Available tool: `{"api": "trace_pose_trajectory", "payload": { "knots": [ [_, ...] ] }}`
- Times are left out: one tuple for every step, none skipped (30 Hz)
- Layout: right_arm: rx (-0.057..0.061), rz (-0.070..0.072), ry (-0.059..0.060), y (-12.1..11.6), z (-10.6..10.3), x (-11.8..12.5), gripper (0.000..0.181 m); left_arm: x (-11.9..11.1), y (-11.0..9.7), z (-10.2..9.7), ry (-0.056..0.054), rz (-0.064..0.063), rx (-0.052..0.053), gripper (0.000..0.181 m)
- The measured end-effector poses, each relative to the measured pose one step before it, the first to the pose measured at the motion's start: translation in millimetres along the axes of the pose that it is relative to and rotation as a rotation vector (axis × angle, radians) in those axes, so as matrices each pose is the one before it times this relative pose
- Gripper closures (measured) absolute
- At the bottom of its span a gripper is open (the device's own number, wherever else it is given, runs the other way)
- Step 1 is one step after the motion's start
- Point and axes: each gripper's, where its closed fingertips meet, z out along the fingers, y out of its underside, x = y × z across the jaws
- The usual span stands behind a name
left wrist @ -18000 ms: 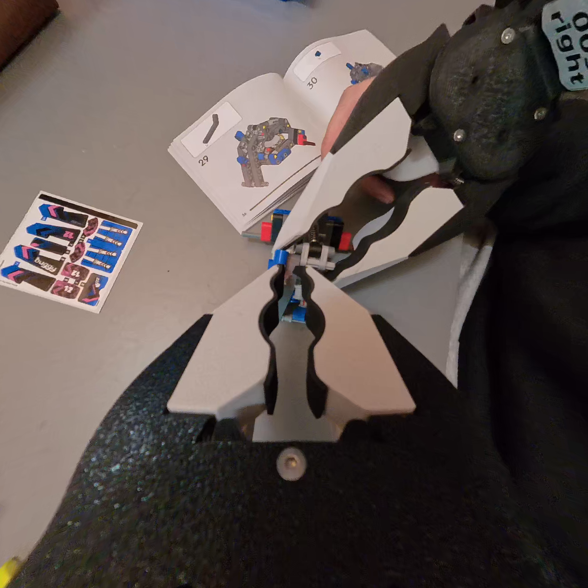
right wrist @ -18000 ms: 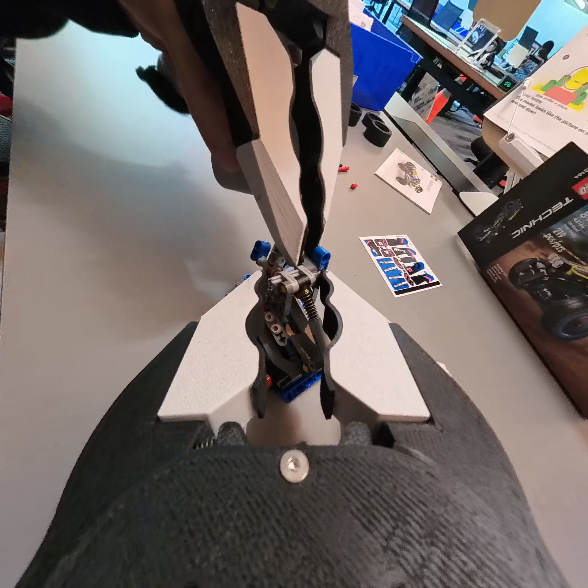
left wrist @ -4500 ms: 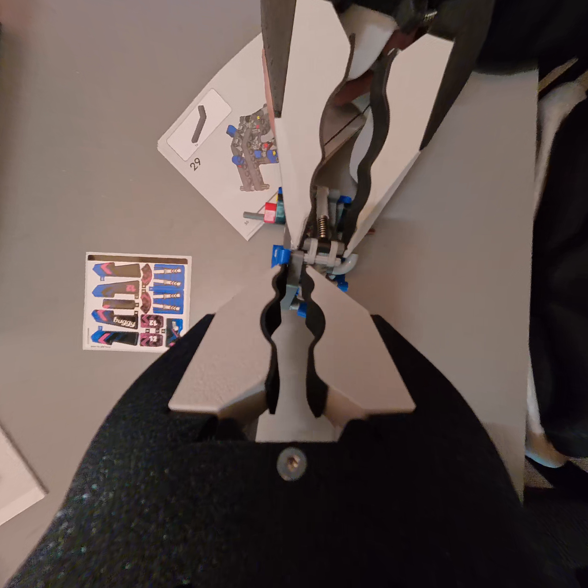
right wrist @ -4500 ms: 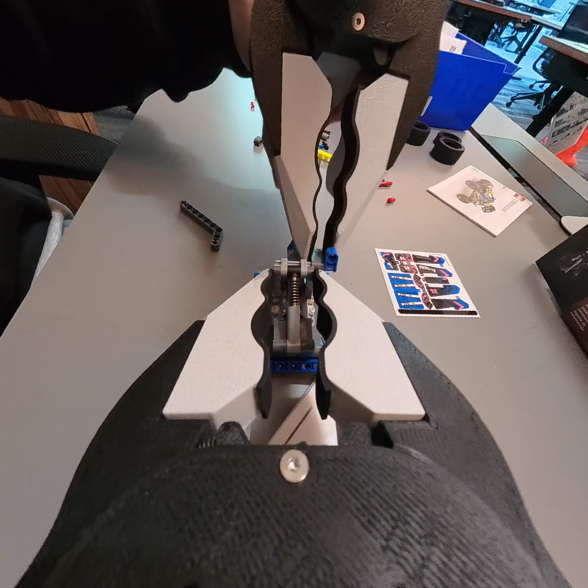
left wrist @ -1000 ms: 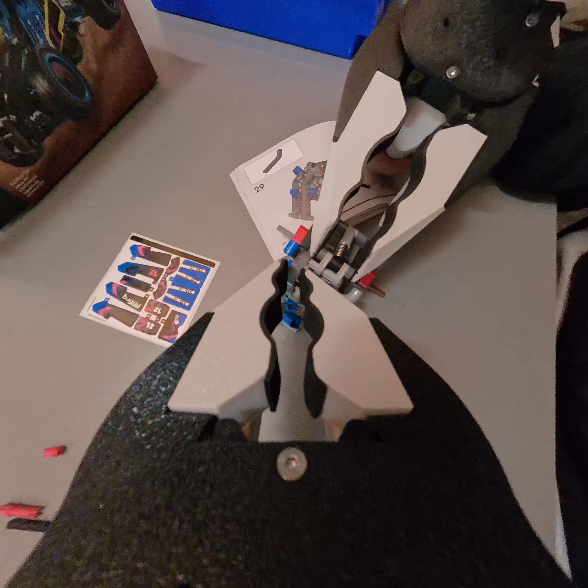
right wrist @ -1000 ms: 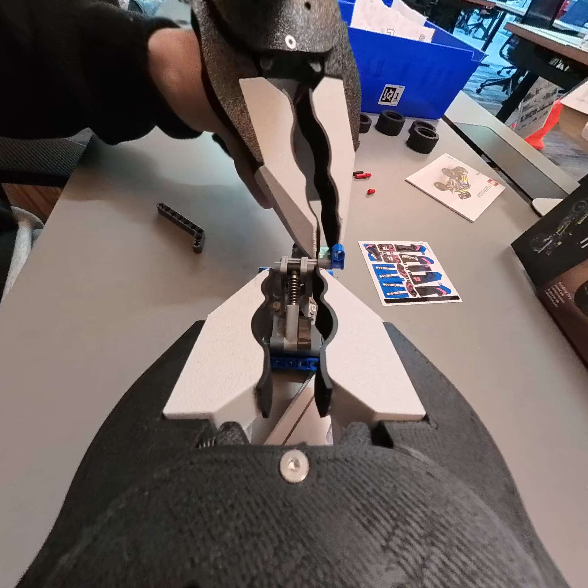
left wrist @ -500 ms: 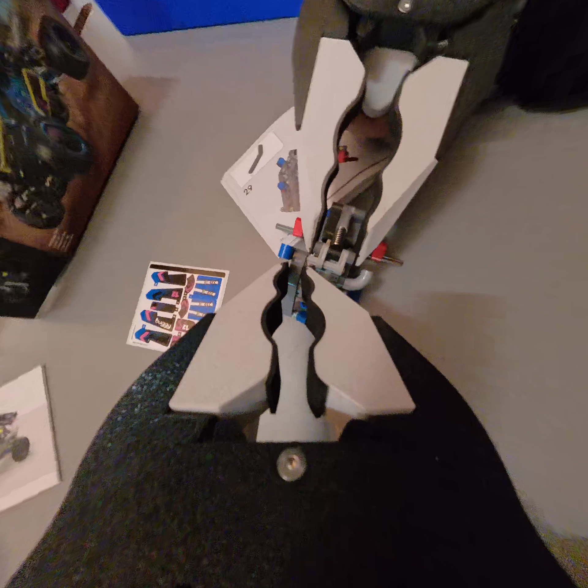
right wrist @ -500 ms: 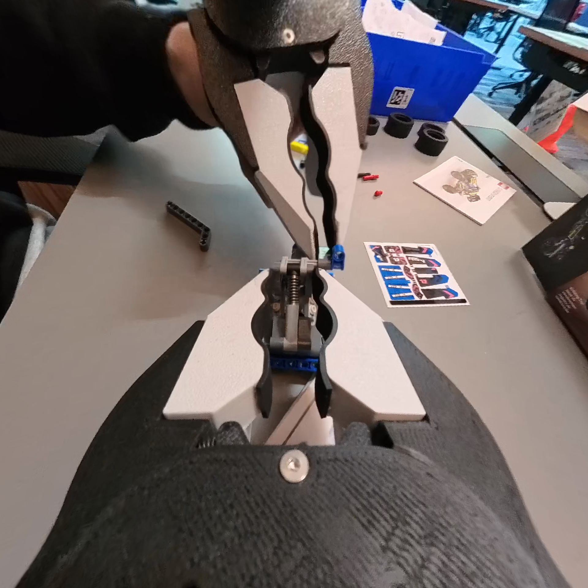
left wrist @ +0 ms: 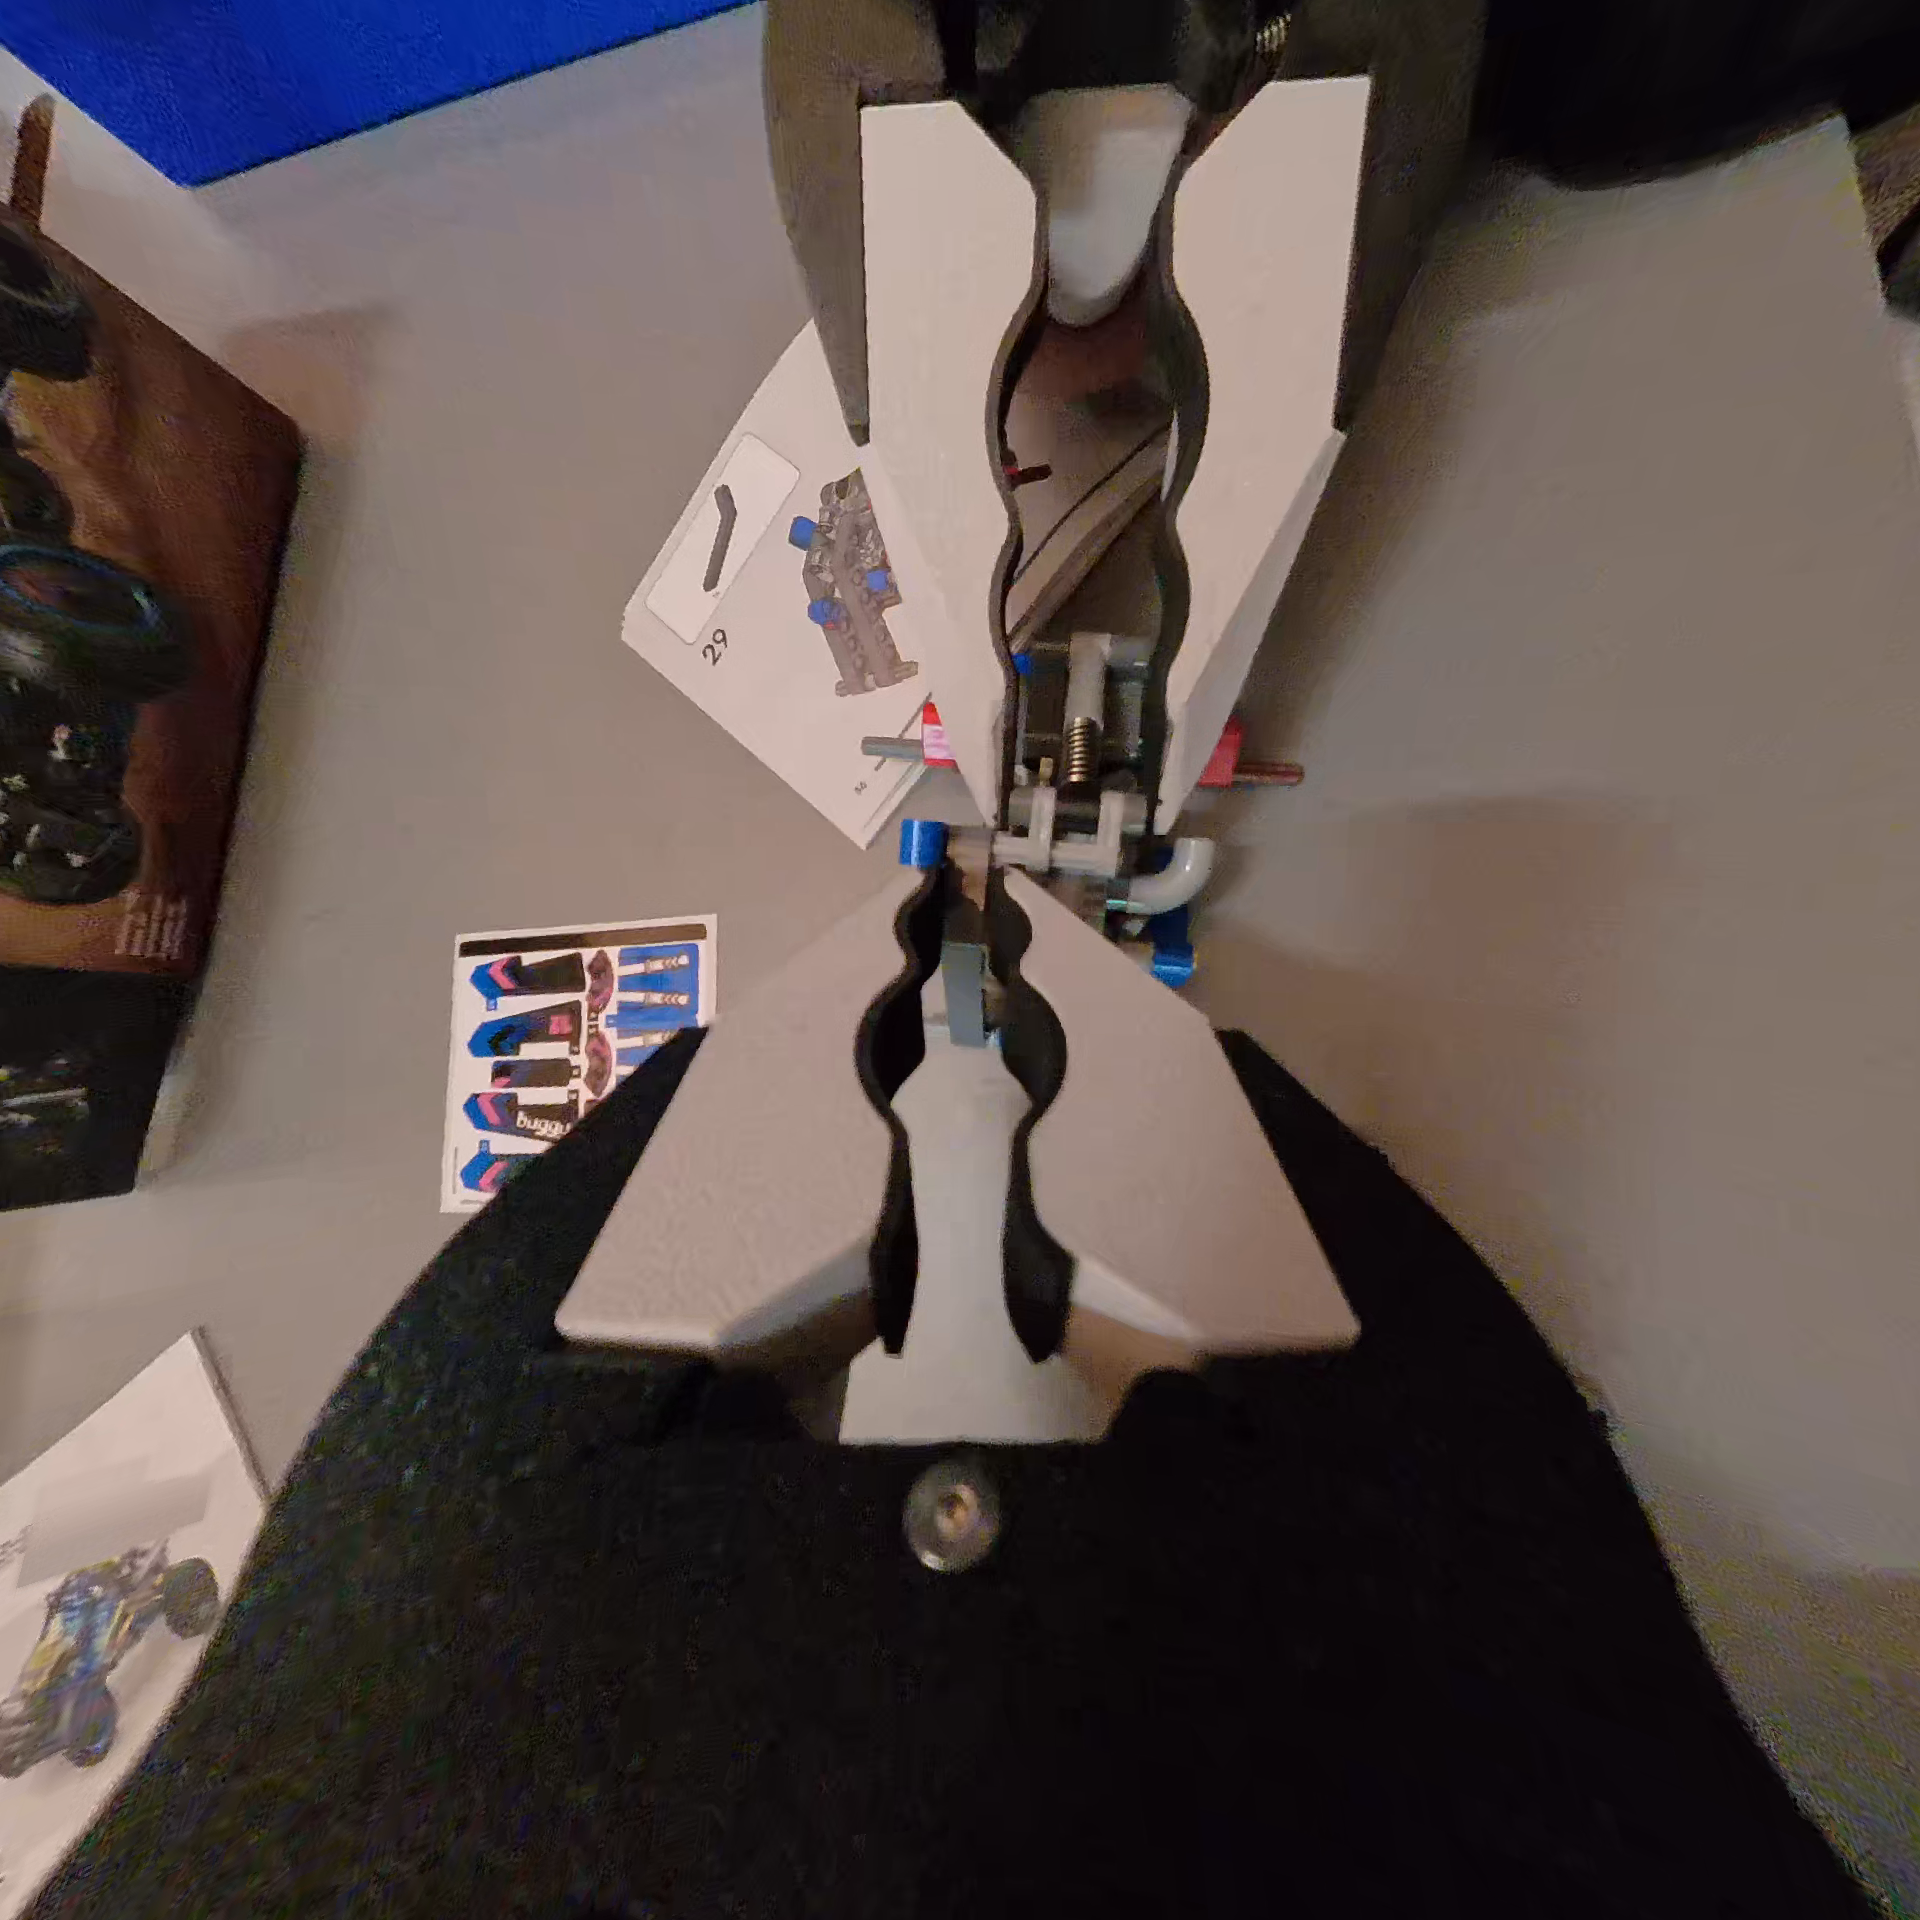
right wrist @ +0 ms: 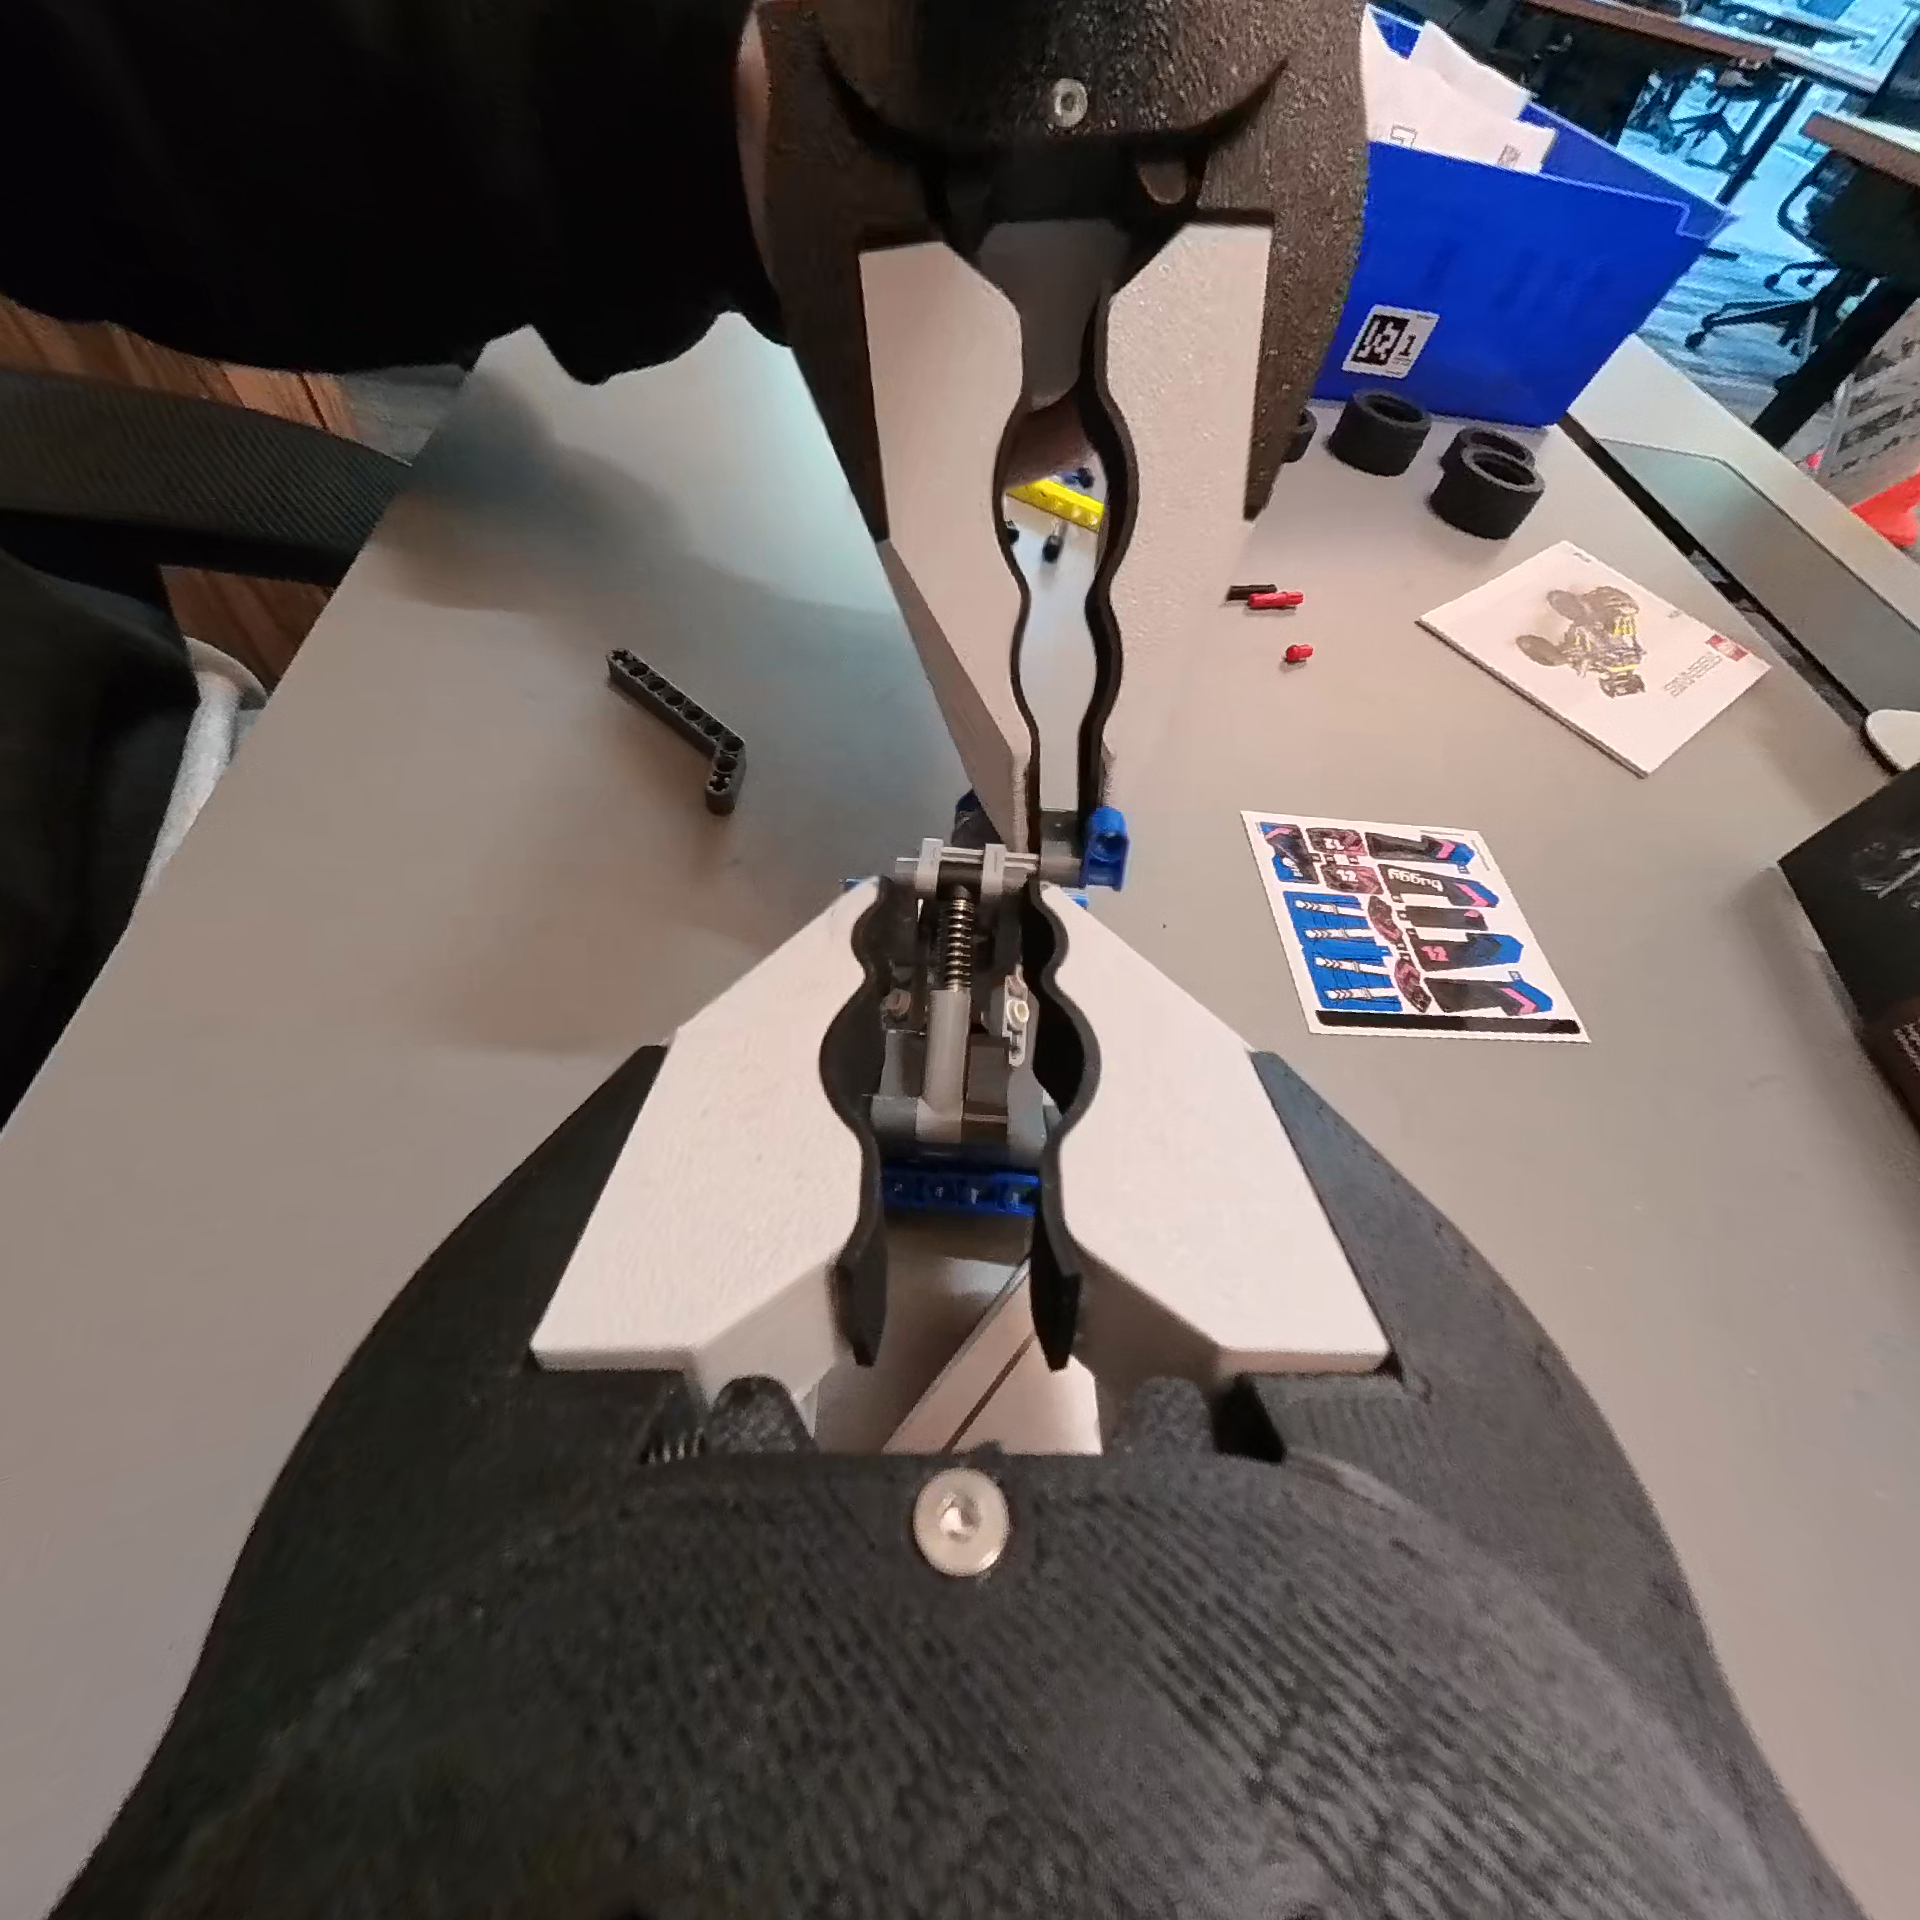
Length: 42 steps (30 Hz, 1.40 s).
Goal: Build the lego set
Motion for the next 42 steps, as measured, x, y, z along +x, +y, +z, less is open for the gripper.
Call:
{"api": "trace_pose_trajectory", "payload": {
  "knots": [
    [-0.0062,-0.0056,0.0061,0.74,0.46,0.18,0.160,0.18,-0.06,-0.09,-0.0095,0.0156,-0.0056,0.177],
    [-0.0019,0.0021,-0.0033,0.14,-0.08,-0.57,0.159,0.42,-0.13,-0.33,-0.0065,-0.0019,-0.0073,0.177],
    [-0.0002,0.0192,-0.0085,0.10,-0.20,-0.51,0.159,0.21,0.23,-0.15,-0.0109,0.0033,-0.0091,0.176],
    [-0.0005,0.0125,-0.0045,0.06,-0.13,-0.37,0.159,-0.53,0.52,0.14,-0.0166,0.0032,-0.0106,0.176],
    [-0.0036,0.0071,0.0042,0.25,0.14,0.32,0.159,-0.63,0.39,0.07,-0.0134,-0.0190,-0.0114,0.176],
    [-0.0032,0.0020,0.0078,0.21,0.21,0.56,0.159,-0.71,-0.23,0.20,-0.0089,-0.0271,-0.0015,0.176],
    [-0.0008,-0.0003,0.0048,0.07,-0.32,0.35,0.159,0.13,-0.21,0.24,0.0032,-0.0344,0.0094,0.176],
    [-0.0007,0.0061,-0.0037,0.18,-0.29,-0.28,0.159,0.29,-0.12,0.01,0.0129,-0.0442,0.0149,0.176],
    [0.0017,0.0027,-0.0008,-0.14,-0.02,-0.04,0.159,0.45,0.04,-0.03,0.0146,-0.0375,0.0159,0.176],
    [-0.0010,-0.0037,0.0001,-0.06,0.15,-0.48,0.159,0.21,0.03,-0.18,0.0107,-0.0329,0.0125,0.176],
    [-0.0001,-0.0002,0.0020,-0.32,0.16,-0.02,0.159,0.07,0.02,0.05,0.0058,-0.0232,0.0097,0.176],
    [0.0005,0.0017,-0.0012,0.06,0.04,-0.10,0.159,-0.09,0.01,0.07,0.0044,-0.0134,0.0069,0.176],
    [0.0000,0.0020,0.0029,-0.03,0.09,0.28,0.159,-0.03,-0.17,0.02,0.0057,-0.0223,0.0066,0.176],
    [-0.0015,-0.0005,-0.0011,0.03,-0.19,-0.09,0.159,0.15,-0.28,0.02,0.0062,-0.0189,0.0067,0.176],
    [0.0023,-0.0011,0.0022,-0.29,-0.22,0.21,0.159,-1.06,-0.24,-0.10,-0.0084,0.0080,0.0037,0.176],
    [0.0008,-0.0002,0.0084,-0.10,0.21,1.00,0.159,-0.74,-0.04,0.23,-0.0187,0.0230,-0.0051,0.176],
    [-0.0019,0.0056,-0.0024,0.26,-0.06,0.31,0.159,-0.67,-0.02,-0.04,-0.0274,0.0470,-0.0147,0.176],
    [0.0008,0.0034,0.0003,0.22,-0.05,0.34,0.159,-0.38,0.06,-0.16,-0.0297,0.0511,-0.0221,0.176],
    [-0.0014,-0.0034,0.0007,0.33,-0.04,-0.19,0.159,0.27,-0.07,-0.23,-0.0164,0.0358,-0.0209,0.176],
    [-0.0025,-0.0040,-0.0034,0.23,-0.08,-0.78,0.160,-0.18,-0.12,-0.08,-0.0100,0.0158,-0.0095,0.176],
    [0.0011,0.0014,0.0022,-0.04,-0.13,0.36,0.160,-0.01,0.06,0.10,0.0009,-0.0065,0.0012,0.176],
    [-0.0002,-0.0013,-0.0021,-0.03,0.03,-0.49,0.160,0.62,-0.24,-0.35,0.0203,-0.0278,0.0131,0.176],
    [0.0037,-0.0025,-0.0020,-0.67,-0.26,-0.47,0.160,0.22,-0.38,-0.18,0.0243,-0.0452,0.0228,0.176],
    [0.0027,0.0021,0.0001,-0.47,0.15,-0.13,0.159,0.24,0.08,-0.04,0.0248,-0.0457,0.0209,0.176],
    [0.0003,0.0022,-0.0001,-0.13,0.28,-0.01,0.159,-0.36,0.05,0.19,0.0133,-0.0300,0.0168,0.177],
    [-0.0007,-0.0008,0.0023,0.01,0.15,0.33,0.159,0.04,0.21,0.16,0.0116,-0.0149,0.0074,0.177],
    [-0.0006,-0.0007,0.0005,0.06,0.21,-0.05,0.159,-0.68,-0.37,0.11,0.0016,-0.0119,0.0062,0.177],
    [0.0010,0.0021,0.0022,-0.03,-0.26,0.81,0.159,-0.61,0.04,0.35,-0.0019,0.0047,0.0006,0.176],
    [-0.0005,-0.0018,0.0045,0.19,0.09,0.44,0.159,-0.94,-0.14,0.01,-0.0053,0.0044,-0.0042,0.176],
    [-0.0011,-0.0015,0.0051,0.12,0.01,0.83,0.159,-0.75,-0.25,0.33,-0.0095,0.0082,-0.0068,0.177],
    [0.0002,0.0038,-0.0015,0.20,-0.22,0.48,0.159,-0.67,0.02,0.17,-0.0148,0.0307,-0.0128,0.176],
    [0.0007,0.0041,0.0004,0.26,-0.07,0.40,0.159,-0.24,0.04,-0.07,-0.0220,0.0422,-0.0201,0.176],
    [-0.0030,-0.0037,-0.0021,0.31,-0.06,-0.40,0.159,-0.02,0.25,-0.36,-0.0217,0.0544,-0.0248,0.176],
    [-0.0004,-0.0054,0.0022,0.09,0.10,-0.33,0.159,-0.27,0.07,-0.26,-0.0203,0.0367,-0.0210,0.176],
    [-0.0020,-0.0017,0.0002,0.24,0.12,-0.11,0.159,0.23,0.23,-0.01,-0.0048,0.0072,-0.0115,0.176],
    [-0.0001,-0.0005,-0.0035,0.10,0.03,-0.47,0.159,0.54,-0.48,-0.56,0.0152,-0.0275,0.0086,0.176],
    [0.0053,0.0003,-0.0044,-0.90,-0.50,-0.52,0.159,0.17,-1.09,-0.79,0.0233,-0.0460,0.0267,0.176],
    [0.0091,0.0016,0.0005,-1.27,-0.61,0.08,0.160,0.18,-0.47,-0.70,0.0223,-0.0385,0.0250,0.177],
    [0.0038,0.0014,-0.0014,-0.67,0.09,-0.29,0.159,0.42,0.63,-0.19,0.0166,-0.0287,0.0113,0.177],
    [-0.0015,-0.0022,-0.0027,-0.09,0.58,-0.36,0.159,-0.09,0.59,-0.11,0.0098,-0.0178,0.0055,0.177],
    [-0.0004,-0.0015,0.0050,-0.05,0.65,0.52,0.159,-0.73,-0.46,-0.05,0.0031,-0.0193,0.0100,0.177],
    [0.0019,0.0000,0.0028,-0.27,-0.28,0.74,0.159,-0.50,-0.32,0.27,0.0028,-0.0076,0.0070,0.177]
  ]
}}
